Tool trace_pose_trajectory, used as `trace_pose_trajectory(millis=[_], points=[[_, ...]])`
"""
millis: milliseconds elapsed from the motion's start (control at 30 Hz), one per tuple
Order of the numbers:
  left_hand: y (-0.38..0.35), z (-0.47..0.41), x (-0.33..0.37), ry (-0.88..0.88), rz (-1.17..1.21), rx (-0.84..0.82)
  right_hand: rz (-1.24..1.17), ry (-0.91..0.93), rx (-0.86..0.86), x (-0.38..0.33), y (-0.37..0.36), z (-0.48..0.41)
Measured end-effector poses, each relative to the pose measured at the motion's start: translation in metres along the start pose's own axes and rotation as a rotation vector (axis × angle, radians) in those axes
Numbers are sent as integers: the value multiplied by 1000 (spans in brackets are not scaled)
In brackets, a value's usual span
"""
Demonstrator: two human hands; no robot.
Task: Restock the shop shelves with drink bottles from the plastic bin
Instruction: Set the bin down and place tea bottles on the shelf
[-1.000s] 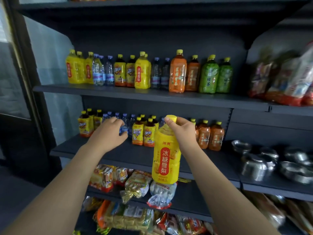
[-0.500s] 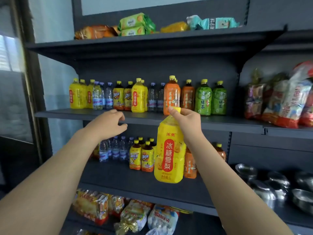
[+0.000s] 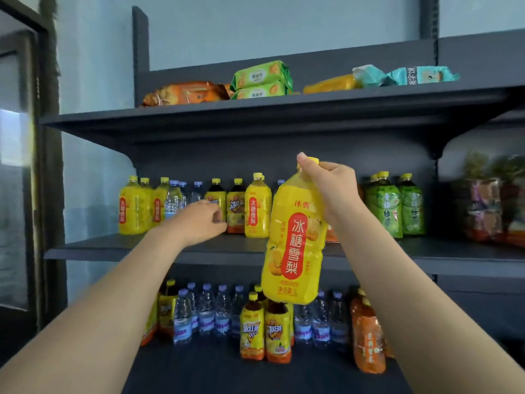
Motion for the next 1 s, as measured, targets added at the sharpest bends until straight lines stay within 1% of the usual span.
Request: trace_pose_trajectory(millis=[133,300,467,633,867,1000], points=[[1,-47,-43,-62,32,-21,-2,7,64,-11,-43,-39],[-10,-92,-80,-147,53,-71,30,2,143,-9,-84,-84],[-25,-123,-104,-164,76,-82,99,10,181,9,-118,-121],[-42,-156,-120,-176,84,-100,143,-33,153,43,-146,-159],[-73,-192,-140,-189,76,-114,175,-13,91,90,-181,-203],[-88,-200,-142,-214,103,-97,262,2,67,101,-187,-216]])
Point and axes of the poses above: each hand's wrist, its own z-axis away from the middle knuckle, its own y-axis out of the back of the hand, x = y × z, the point moved 2 cm from there along -z, towards the middle knuckle, and after that the axes turned 15 degrees about z, right-handed, at the moved point
